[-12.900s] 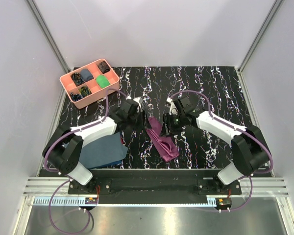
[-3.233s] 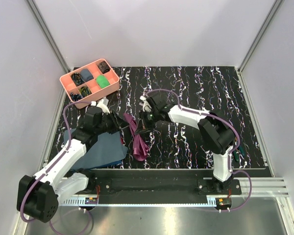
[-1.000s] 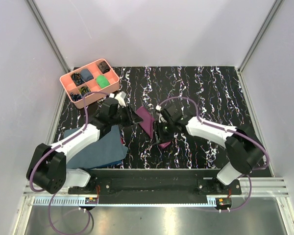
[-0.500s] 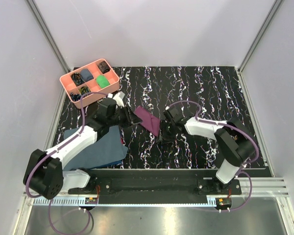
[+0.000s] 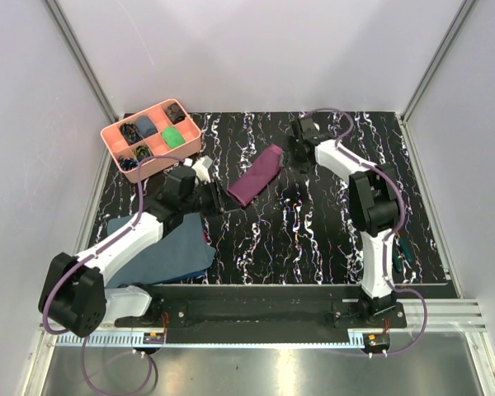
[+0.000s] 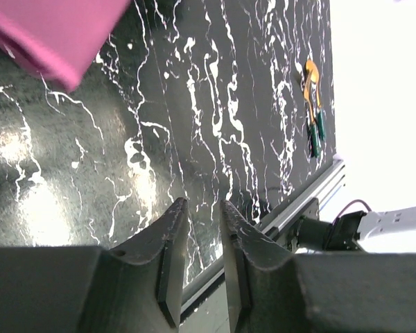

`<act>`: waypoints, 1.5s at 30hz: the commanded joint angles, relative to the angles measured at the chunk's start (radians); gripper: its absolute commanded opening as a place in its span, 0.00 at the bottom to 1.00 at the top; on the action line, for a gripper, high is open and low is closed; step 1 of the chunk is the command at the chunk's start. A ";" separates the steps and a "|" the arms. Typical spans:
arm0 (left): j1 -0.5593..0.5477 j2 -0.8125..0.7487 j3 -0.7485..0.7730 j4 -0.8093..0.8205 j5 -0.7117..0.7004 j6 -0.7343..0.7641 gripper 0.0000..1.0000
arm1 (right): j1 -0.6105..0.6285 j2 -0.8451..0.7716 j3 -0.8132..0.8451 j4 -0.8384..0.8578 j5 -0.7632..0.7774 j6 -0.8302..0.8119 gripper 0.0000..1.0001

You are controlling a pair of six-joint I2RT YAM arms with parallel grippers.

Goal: Fold the napkin into a case and place the utensils inside
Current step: Pick up the fork from the center of the board.

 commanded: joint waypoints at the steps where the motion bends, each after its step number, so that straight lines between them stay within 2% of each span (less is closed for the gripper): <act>1: -0.002 -0.056 0.035 0.000 0.050 0.041 0.31 | -0.008 -0.202 0.002 -0.214 0.164 -0.038 0.98; 5: -0.017 -0.075 0.039 0.003 0.078 0.047 0.34 | -0.092 -0.426 -0.216 -0.225 0.186 0.089 1.00; 8: -0.044 -0.084 0.046 0.003 0.095 0.054 0.35 | -0.201 -0.575 -0.391 -0.245 0.206 0.250 1.00; 12: -0.080 -0.091 0.055 0.000 0.119 0.055 0.35 | -0.408 -0.705 -0.534 -0.328 0.189 0.366 1.00; 13: -0.092 -0.099 0.055 -0.001 0.124 0.056 0.35 | -0.497 -0.717 -0.552 -0.326 0.151 0.367 1.00; 16: -0.115 -0.110 0.064 -0.024 0.126 0.071 0.36 | -0.650 -0.719 -0.598 -0.331 0.138 0.346 1.00; 20: -0.130 -0.102 0.085 -0.052 0.138 0.090 0.36 | -0.755 -0.676 -0.606 -0.320 0.134 0.292 0.99; 22: -0.136 -0.096 0.104 -0.064 0.142 0.097 0.37 | -0.795 -0.659 -0.629 -0.305 0.029 0.303 0.96; 25: -0.146 -0.095 0.112 -0.056 0.139 0.094 0.37 | -0.810 -0.664 -0.687 -0.297 0.049 0.340 0.96; 30: -0.158 -0.099 0.104 -0.020 0.182 0.091 0.37 | -0.840 -0.638 -0.735 -0.183 0.134 0.193 0.96; 33: -0.169 -0.099 0.105 -0.035 0.195 0.119 0.37 | -0.840 -0.595 -0.749 -0.159 0.083 0.136 0.97; 34: -0.170 -0.098 0.105 -0.039 0.195 0.123 0.37 | -0.840 -0.590 -0.762 -0.146 0.026 0.136 0.97; 38: -0.179 -0.072 0.116 -0.038 0.199 0.127 0.37 | -0.823 -0.596 -0.854 -0.075 -0.114 0.258 0.95; 39: -0.184 -0.064 0.121 -0.038 0.204 0.127 0.37 | -0.805 -0.599 -0.861 -0.058 -0.124 0.280 0.98; 40: -0.184 -0.062 0.125 -0.041 0.204 0.127 0.37 | -0.739 -0.604 -0.861 -0.055 -0.128 0.301 0.98; 45: -0.184 -0.049 0.142 -0.046 0.198 0.125 0.37 | -0.571 -0.561 -0.803 -0.035 -0.191 0.462 0.97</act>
